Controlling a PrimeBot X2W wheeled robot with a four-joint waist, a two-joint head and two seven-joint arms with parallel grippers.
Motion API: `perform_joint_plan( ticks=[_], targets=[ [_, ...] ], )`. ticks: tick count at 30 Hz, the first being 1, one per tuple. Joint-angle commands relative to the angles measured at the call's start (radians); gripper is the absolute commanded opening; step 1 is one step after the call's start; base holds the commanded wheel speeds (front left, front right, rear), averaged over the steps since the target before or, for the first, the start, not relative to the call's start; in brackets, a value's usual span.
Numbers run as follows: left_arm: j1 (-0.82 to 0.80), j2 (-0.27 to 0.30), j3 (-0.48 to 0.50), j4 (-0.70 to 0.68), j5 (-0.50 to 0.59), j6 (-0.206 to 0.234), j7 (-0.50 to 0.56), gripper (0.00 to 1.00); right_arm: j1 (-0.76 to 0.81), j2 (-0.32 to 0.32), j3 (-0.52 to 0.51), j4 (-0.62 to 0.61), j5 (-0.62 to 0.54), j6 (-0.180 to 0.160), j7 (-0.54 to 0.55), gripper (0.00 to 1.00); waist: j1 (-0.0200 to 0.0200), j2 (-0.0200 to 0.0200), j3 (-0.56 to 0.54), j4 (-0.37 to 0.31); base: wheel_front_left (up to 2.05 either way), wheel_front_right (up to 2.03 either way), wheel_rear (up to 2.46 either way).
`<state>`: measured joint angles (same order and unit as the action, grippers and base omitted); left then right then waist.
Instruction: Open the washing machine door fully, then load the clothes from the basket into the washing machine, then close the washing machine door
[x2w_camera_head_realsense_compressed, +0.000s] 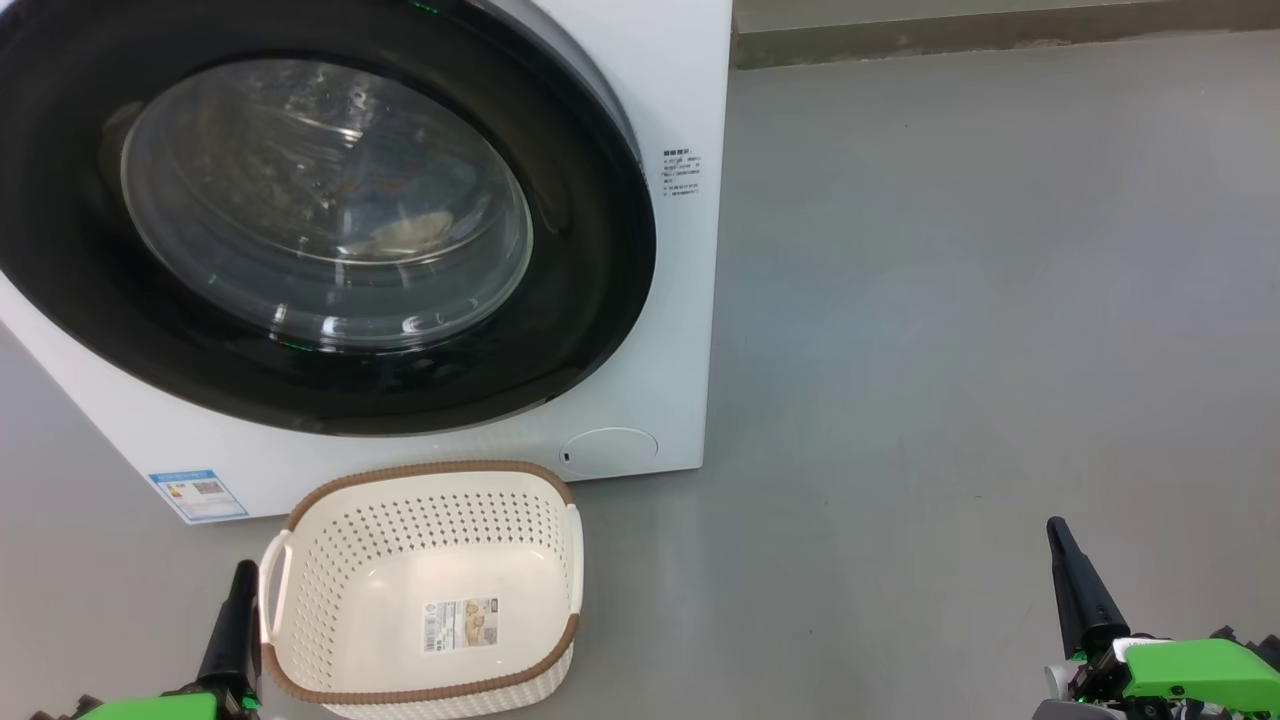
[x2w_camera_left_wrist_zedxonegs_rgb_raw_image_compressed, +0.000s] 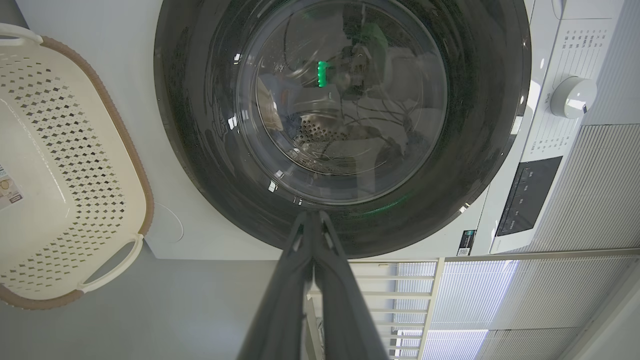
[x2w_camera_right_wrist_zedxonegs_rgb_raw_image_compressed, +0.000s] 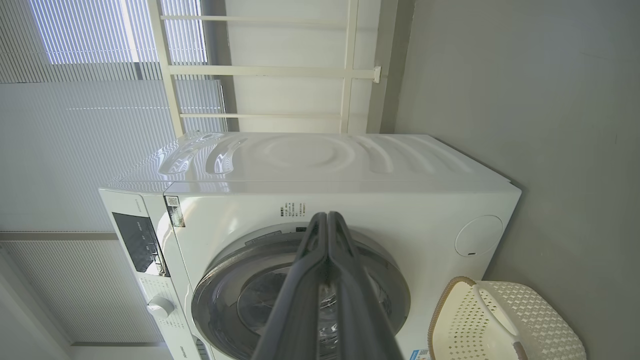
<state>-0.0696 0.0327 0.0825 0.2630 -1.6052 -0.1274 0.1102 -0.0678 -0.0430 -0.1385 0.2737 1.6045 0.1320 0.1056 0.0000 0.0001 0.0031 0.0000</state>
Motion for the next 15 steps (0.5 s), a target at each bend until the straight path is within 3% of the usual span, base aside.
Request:
perform_joint_plan(
  ticks=[1,15],
  targets=[
    [-0.038,0.018,0.031,-0.018,-0.003,-0.003,0.003,0.0,-0.04,-0.007,0.025,-0.029,0.004,-0.001,0.008,0.0,0.0,-0.0001,0.0,0.0,0.0,0.0,0.0],
    [-0.038,0.018,0.031,-0.018,-0.003,-0.003,0.003,0.0,-0.04,-0.007,0.025,-0.029,0.004,-0.001,0.008,0.0,0.0,-0.0001,0.0,0.0,0.0,0.0,0.0]
  ],
)
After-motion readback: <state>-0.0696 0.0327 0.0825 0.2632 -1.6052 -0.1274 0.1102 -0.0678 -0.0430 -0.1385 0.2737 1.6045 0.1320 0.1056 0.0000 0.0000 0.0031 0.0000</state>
